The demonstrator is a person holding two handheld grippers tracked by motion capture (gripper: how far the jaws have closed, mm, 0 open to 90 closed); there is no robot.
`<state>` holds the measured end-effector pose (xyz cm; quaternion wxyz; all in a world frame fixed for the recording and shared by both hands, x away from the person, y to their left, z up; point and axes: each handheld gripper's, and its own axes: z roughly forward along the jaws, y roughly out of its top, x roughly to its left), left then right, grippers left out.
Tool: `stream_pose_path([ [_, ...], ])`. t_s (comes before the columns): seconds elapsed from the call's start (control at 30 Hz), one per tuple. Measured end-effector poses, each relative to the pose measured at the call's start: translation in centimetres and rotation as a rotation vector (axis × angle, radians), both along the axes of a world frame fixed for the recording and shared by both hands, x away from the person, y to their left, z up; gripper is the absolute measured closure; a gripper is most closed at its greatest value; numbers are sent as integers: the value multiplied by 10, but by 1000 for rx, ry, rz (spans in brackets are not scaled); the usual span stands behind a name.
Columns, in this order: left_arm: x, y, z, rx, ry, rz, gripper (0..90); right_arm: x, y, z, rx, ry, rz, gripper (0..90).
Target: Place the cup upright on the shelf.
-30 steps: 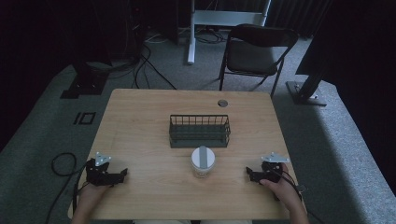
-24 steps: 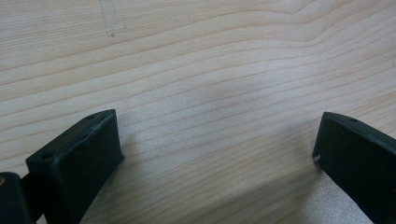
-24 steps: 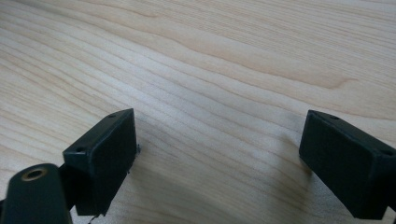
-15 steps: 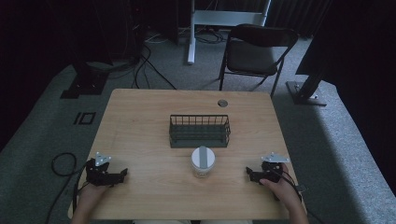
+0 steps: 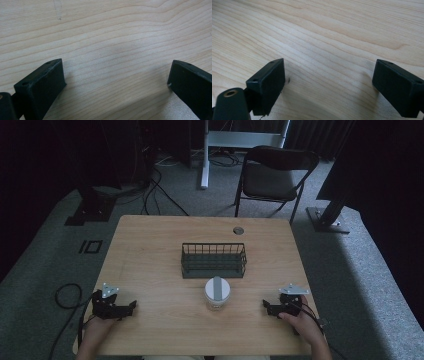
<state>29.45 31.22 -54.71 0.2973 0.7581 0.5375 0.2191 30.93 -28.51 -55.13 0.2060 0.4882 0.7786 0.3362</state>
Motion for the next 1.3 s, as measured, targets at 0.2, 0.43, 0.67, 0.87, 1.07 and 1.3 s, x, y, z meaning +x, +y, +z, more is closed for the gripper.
stream_pose_path([
  [0.2, 0, 0, 0, 0, 0, 0, 12, -1, 1, 0, 6, -1, 18, 111],
  [0.43, 0, 0, 0, 0, 0, 0, 12, -2, 3, 2, 20, -11, 31, 111],
  [0.67, 0, 0, 0, 0, 0, 0, 12, -4, 11, 8, 46, -23, 64, 111],
  [0.87, 0, 0, 0, 1, 0, 0, 12, -3, 23, 10, 60, -26, 100, 110],
  [1.07, 0, 0, 0, 0, 0, 0, 12, -3, 32, 13, 72, -29, 131, 111],
  [1.3, 0, 0, 0, 1, 0, 0, 12, -5, 46, 13, 80, -27, 178, 111],
])
